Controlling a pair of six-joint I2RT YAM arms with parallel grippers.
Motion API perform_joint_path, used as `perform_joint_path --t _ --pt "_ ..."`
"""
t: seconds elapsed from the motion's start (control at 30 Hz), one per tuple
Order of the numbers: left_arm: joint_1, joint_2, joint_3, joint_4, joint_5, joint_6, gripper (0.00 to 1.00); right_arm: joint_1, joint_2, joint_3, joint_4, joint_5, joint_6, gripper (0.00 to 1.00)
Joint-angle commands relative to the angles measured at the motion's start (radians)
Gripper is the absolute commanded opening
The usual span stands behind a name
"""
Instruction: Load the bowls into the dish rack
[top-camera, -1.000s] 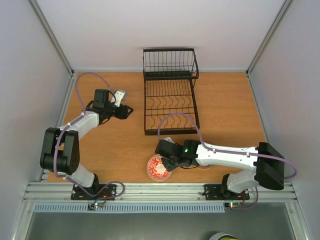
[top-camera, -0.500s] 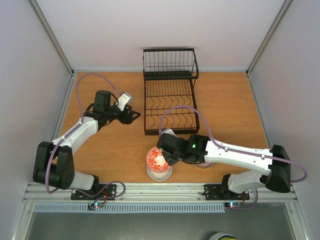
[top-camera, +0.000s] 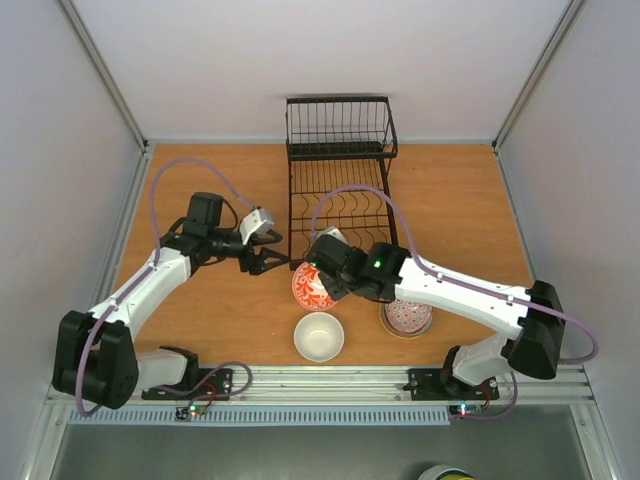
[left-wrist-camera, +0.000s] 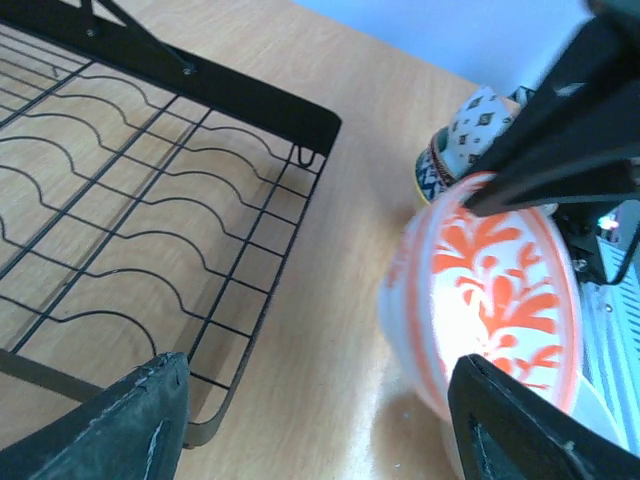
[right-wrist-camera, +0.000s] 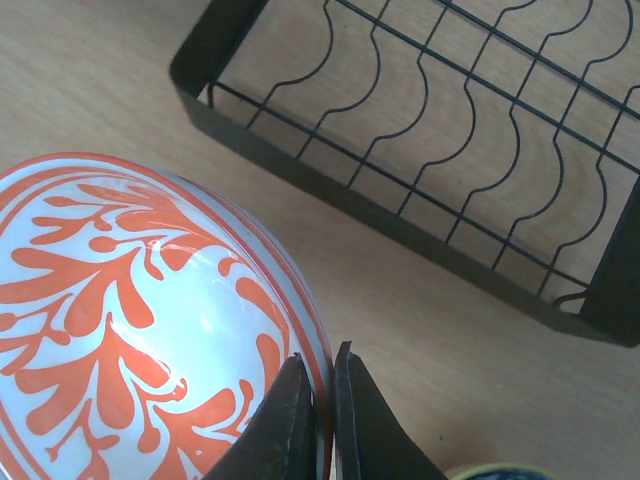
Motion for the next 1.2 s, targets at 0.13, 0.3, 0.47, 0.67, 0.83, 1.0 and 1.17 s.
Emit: perform_joint_path --t 0.13,0.3,0.47,0.67,0.83,1.0,1.17 --pt "-0.026 -0.018 -0.013 -0.040 0.083 0.072 0.72 -0.054 0.078 0.126 0.067 0.009 -0.102 0.01" --pt "-0.063 0.038 -0.017 0.005 0.032 0.041 0.73 -0.058 0.121 0.201 0.082 0.013 -0.145 0.01" --pt "-0.094 0.067 -0.014 0.017 -0.035 0.028 0.56 -0.060 0.146 0.237 0.111 0.008 -0.175 0.01" --pt "-0.106 0.108 0.007 -0.002 -0.072 0.034 0.01 -0.062 0.165 0.240 0.129 -0.010 -0.188 0.01" --pt "-0.107 0.111 -0.005 0.035 -0.092 0.021 0.01 -0.065 0.127 0.193 0.151 -0.028 -0.171 0.03" --pt "-0.103 0.075 -0.046 0.074 -0.061 0.048 0.00 -0.131 -0.053 -0.009 0.315 -0.277 -0.128 0.71" --pt "-0.085 0.026 -0.093 0.147 0.049 0.052 0.00 -0.201 -0.199 -0.213 0.498 -0.596 -0.052 0.99"
